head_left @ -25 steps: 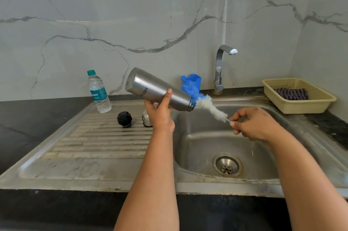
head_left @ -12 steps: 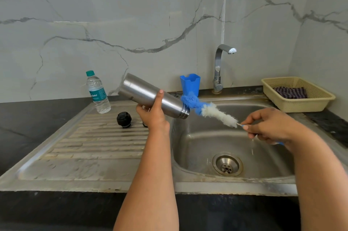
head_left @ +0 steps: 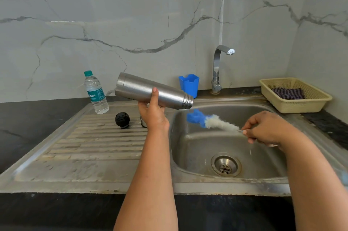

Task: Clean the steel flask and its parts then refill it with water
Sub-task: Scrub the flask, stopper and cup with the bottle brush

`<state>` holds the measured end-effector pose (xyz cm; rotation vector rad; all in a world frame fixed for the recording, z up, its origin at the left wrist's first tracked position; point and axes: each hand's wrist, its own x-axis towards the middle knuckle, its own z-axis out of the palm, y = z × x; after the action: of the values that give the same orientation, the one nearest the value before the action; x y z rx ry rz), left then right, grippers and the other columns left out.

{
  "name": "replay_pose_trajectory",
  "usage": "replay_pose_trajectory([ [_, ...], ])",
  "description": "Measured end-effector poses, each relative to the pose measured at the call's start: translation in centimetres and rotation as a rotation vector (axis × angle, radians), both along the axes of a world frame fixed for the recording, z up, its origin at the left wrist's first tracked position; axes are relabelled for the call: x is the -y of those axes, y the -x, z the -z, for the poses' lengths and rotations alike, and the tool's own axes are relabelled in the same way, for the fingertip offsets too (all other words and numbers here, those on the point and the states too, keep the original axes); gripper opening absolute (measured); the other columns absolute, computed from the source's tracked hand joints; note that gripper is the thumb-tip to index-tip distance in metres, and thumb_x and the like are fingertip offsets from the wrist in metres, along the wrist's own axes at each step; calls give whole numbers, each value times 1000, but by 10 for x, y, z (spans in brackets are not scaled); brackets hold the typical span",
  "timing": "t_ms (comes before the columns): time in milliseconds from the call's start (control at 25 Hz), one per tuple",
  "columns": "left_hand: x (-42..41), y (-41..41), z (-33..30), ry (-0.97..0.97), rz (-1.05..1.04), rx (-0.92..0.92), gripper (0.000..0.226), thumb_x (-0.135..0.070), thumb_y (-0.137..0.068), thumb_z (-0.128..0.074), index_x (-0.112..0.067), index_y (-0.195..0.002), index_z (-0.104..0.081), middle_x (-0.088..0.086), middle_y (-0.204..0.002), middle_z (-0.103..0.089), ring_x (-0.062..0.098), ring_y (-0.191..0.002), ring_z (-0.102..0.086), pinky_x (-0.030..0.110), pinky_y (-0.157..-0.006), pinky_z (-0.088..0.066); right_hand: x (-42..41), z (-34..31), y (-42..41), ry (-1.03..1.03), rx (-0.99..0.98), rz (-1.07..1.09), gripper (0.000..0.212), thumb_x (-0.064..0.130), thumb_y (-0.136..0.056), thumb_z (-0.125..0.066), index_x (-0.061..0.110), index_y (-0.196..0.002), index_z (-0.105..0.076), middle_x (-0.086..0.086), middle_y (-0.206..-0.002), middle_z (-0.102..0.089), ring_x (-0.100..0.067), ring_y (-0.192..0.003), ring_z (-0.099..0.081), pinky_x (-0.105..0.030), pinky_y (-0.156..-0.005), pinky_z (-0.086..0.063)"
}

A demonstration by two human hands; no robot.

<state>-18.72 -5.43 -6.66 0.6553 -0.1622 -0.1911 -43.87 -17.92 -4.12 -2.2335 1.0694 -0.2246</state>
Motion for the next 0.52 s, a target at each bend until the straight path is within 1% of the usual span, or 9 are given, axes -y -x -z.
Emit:
replay_pose_trajectory([
  [40, 0, 0, -1, -5, -5, -5, 57, -9, -89, -70, -11, -140, -44, 6, -132, -58, 14, -109, -63, 51, -103, -48, 2, 0, 1, 22, 31, 39, 9, 16, -89, -65, 16, -82, -71, -2, -62, -71, -14, -45, -45, -21, -44, -37],
  [120, 2, 0, -2, -6, -4, -28, 64, -10, -90, -69, -15, -142, -33, 6, -134, -55, 12, -109, -61, 52, -102, -49, 5, -1, 6, -51, 218, 101, 6, 15, -89, -66, 15, -85, -70, -5, -64, -71, -10, -40, -40, -20, -40, -32],
  [200, 6, 1, -1, -31, 13, -44, 58, -16, -90, -70, -14, -137, -35, 3, -128, -57, 12, -109, -61, 51, -102, -49, 5, -5, 9, -199, 397, 98, 4, 11, -89, -66, 10, -89, -70, -11, -65, -68, -7, -37, -35, -17, -36, -26],
  [240, 7, 1, 0, -68, 11, -42, 57, -19, -88, -73, -14, -133, -38, 2, -125, -59, 13, -109, -62, 49, -102, -50, 3, -5, 8, -259, 423, 73, 4, 9, -89, -66, 8, -90, -69, -12, -65, -66, -7, -38, -34, -17, -35, -24],
  [320, 9, 1, 4, -141, -22, -23, 59, -19, -82, -80, -13, -127, -42, 1, -120, -60, 14, -109, -63, 42, -101, -52, 0, -4, 3, -293, 383, 30, 5, 8, -89, -66, 4, -92, -68, -12, -63, -63, -9, -40, -34, -16, -35, -23],
  [360, 9, 0, 6, -170, -49, -8, 63, -18, -80, -82, -13, -128, -42, 3, -121, -61, 14, -108, -64, 37, -97, -54, 0, -2, 1, -283, 352, 20, 5, 8, -89, -66, 4, -91, -68, -12, -61, -62, -10, -40, -34, -16, -35, -23],
  [440, 7, -2, 10, -219, -118, 17, 67, -18, -79, -82, -12, -132, -41, 5, -123, -61, 11, -103, -64, 23, -85, -54, 0, -1, 3, -271, 307, -3, 5, 8, -88, -67, 3, -89, -67, -11, -59, -62, -11, -41, -34, -17, -36, -23],
  [520, 4, -4, 10, -240, -182, 49, 69, -17, -80, -82, -15, -134, -40, 5, -123, -60, 6, -100, -64, 14, -77, -52, 3, -4, 11, -292, 308, -21, 5, 7, -87, -68, 3, -89, -66, -11, -58, -61, -11, -41, -33, -18, -37, -22],
])
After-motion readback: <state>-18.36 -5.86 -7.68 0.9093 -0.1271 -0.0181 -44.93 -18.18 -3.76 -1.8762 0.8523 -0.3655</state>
